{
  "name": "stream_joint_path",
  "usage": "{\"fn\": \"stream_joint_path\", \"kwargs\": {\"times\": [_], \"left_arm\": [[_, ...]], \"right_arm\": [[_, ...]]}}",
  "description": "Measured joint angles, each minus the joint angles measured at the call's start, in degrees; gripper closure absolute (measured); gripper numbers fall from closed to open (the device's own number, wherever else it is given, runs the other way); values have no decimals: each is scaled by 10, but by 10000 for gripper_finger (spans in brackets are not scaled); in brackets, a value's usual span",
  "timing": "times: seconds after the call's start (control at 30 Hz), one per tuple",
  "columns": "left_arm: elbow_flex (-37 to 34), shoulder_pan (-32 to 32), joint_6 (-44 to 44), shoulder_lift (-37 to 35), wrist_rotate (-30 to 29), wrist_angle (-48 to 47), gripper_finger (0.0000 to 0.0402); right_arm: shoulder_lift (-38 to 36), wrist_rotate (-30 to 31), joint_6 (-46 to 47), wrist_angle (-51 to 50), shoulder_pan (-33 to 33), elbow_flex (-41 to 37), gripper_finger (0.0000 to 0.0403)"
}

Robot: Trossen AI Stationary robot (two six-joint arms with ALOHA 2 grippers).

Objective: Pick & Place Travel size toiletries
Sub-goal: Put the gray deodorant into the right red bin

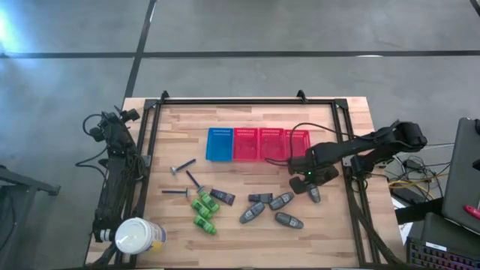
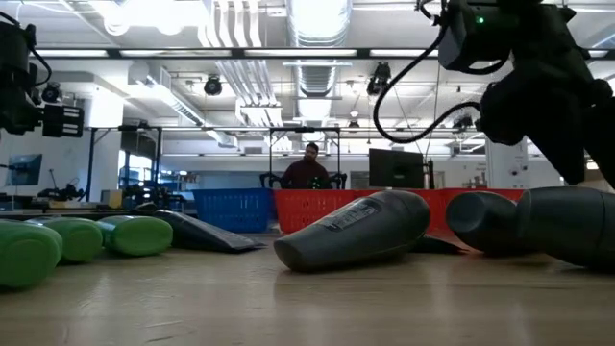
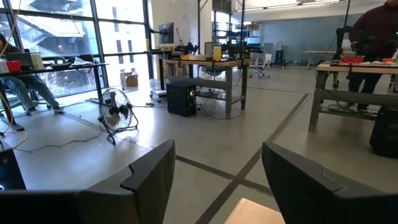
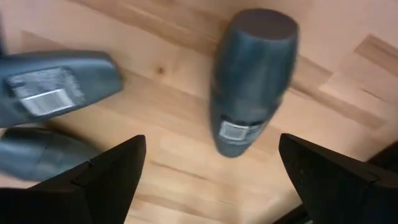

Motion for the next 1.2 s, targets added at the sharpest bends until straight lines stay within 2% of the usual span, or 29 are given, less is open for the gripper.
{"fn": "stream_joint_path", "kwargs": {"times": [0.17, 0.5, 0.63, 0.8, 1.03, 1.2], "left_arm": [[0, 0, 0, 0, 0, 0, 156], [0, 0, 0, 0, 0, 0, 156], [0, 0, 0, 0, 0, 0, 156], [0, 0, 0, 0, 0, 0, 156], [0, 0, 0, 0, 0, 0, 156], [0, 0, 0, 0, 0, 0, 156]], "right_arm": [[0, 47, -10, 0, 4, -28, 39], [4, 66, -24, 120, 2, -94, 39], [10, 76, -13, 126, 3, -110, 44], [11, 87, -20, 123, 3, -112, 88], [7, 86, -46, 121, 3, -112, 193], [-32, 47, -63, 129, 3, -104, 200]]}}
